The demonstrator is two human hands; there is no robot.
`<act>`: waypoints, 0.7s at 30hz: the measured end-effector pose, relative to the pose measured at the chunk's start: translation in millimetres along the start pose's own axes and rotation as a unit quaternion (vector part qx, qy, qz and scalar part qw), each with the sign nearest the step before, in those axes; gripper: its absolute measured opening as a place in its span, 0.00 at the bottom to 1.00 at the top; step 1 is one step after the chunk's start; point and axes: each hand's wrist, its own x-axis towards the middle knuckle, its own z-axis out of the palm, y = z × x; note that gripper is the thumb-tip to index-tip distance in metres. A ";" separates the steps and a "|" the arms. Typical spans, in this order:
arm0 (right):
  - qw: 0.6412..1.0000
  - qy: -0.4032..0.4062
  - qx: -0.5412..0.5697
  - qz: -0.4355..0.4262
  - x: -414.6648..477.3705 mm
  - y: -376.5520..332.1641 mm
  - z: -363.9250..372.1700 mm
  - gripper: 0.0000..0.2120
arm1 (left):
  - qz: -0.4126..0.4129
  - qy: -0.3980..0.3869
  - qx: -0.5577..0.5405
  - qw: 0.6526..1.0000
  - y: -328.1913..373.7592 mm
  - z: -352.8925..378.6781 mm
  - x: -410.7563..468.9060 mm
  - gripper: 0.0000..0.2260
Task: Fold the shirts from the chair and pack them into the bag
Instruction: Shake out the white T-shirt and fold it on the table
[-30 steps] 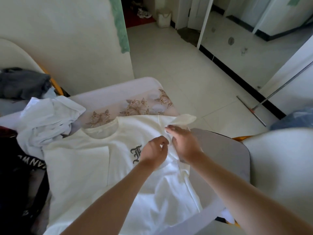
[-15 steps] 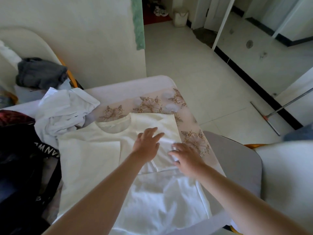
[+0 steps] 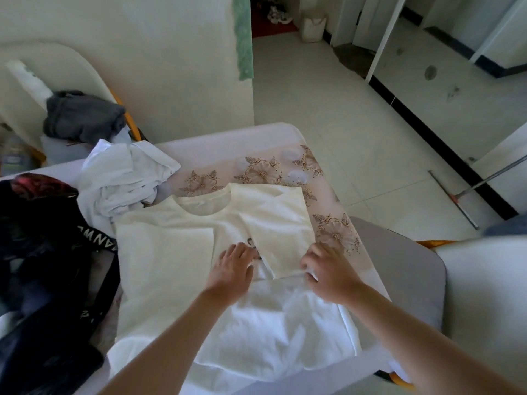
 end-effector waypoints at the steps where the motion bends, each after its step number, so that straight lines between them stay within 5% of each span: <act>1: 1.000 -0.008 -0.010 -0.002 -6.1 -3.8 -0.3 0.09 | -0.001 -0.025 0.010 1.000 -2.5 -0.7 -16.5 0.10; 8: 0.970 -0.099 -0.088 0.203 -38.6 -33.4 -14.0 0.22 | -0.123 -0.186 0.040 0.974 6.4 -14.9 -69.3 0.21; 13: 0.981 -0.073 -0.074 0.167 -50.2 -43.4 -35.0 0.10 | -0.051 -0.241 0.119 0.962 11.3 -30.0 -71.6 0.18; 18: 0.955 -0.081 0.103 0.265 -46.1 -41.3 -60.3 0.04 | -0.081 -0.192 -0.038 0.977 2.5 -51.2 -78.7 0.07; 21: 0.945 -0.182 0.084 0.257 -36.1 -35.3 -80.7 0.07 | -0.118 -0.176 -0.065 0.975 -4.1 -69.5 -75.6 0.02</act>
